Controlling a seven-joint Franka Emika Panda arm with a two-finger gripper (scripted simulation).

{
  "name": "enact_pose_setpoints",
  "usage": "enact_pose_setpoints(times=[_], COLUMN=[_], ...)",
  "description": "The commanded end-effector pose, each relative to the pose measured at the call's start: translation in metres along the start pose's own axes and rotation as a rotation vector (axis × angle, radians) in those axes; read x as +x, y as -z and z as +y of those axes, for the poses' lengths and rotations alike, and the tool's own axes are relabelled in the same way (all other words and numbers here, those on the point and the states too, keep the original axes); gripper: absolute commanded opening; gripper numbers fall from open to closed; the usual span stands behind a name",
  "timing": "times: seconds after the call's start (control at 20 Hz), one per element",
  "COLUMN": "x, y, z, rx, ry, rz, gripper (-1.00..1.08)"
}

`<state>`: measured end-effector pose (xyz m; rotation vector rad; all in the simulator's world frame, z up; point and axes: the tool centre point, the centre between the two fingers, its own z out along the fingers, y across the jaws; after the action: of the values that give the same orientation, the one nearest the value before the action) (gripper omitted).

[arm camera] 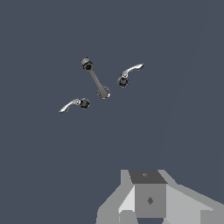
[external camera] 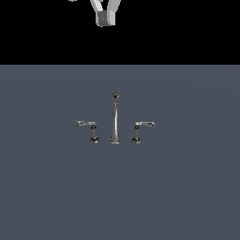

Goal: Turn on the faucet by rotating a designated handle.

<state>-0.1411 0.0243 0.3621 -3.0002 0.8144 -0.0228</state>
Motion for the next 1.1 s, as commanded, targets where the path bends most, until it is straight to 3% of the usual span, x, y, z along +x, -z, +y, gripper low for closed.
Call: enact_pose_setpoints(times=[0.0,0.55,1.05], x=[0.013,0.073,0.13], y=[-0.018,-0.094,-0.163], z=[-0.006,-0.018,-0.013], rx=[-0.001,-0.008,-0.018], ry=[-0.068,-0.354,-0.618], rz=[0.001,0.004,0.008], gripper=[-1.0,-1.0,-1.0])
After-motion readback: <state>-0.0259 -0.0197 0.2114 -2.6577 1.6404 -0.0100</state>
